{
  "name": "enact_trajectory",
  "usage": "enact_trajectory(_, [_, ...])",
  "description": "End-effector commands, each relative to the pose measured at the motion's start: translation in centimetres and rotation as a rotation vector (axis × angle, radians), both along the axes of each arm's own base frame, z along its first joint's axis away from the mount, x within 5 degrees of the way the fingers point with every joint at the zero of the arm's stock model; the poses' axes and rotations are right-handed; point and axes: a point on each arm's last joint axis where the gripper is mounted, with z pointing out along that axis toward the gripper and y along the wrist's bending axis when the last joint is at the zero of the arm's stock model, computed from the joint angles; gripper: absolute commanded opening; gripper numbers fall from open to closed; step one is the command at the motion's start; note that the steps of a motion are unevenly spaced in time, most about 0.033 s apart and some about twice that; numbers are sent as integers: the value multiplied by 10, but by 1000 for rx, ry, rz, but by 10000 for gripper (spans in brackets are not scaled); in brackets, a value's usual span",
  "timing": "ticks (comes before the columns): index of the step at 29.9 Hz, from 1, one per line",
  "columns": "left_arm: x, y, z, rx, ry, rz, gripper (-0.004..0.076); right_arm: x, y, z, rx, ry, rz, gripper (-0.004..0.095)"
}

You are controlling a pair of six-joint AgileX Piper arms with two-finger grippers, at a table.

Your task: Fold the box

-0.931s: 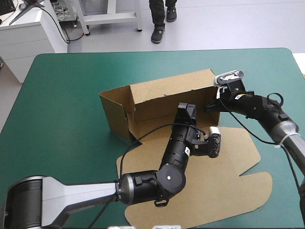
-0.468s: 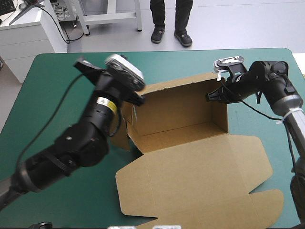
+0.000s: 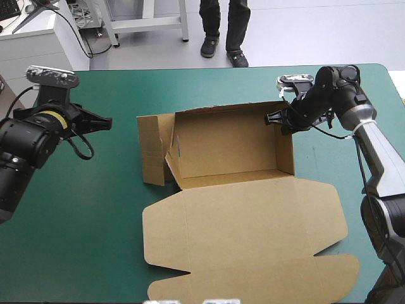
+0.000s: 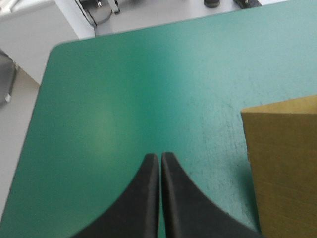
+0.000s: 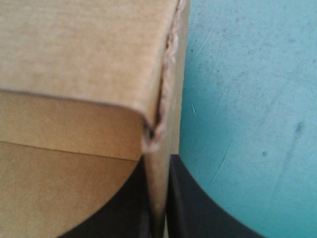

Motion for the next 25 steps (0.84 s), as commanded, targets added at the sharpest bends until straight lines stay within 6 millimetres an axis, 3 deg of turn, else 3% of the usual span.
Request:
enact_trajectory(1, [3, 23, 9, -131, -27, 15, -2, 7, 4, -6, 20, 36, 4, 5])
enact_trajectory(6, [12, 46, -3, -256, 47, 30, -2, 25, 6, -18, 21, 32, 0, 5])
enact_trajectory(12, [21, 56, -16, -301, 132, 25, -2, 36, 6, -10, 29, -79, -31, 27])
enact_trajectory(20, [29, 57, -24, -298, 161, 31, -4, 37, 0, 13, -41, -131, -36, 459])
enact_trajectory(25, [31, 58, -26, -294, 163, 34, -6, 35, -1, 29, -37, -158, -33, 515])
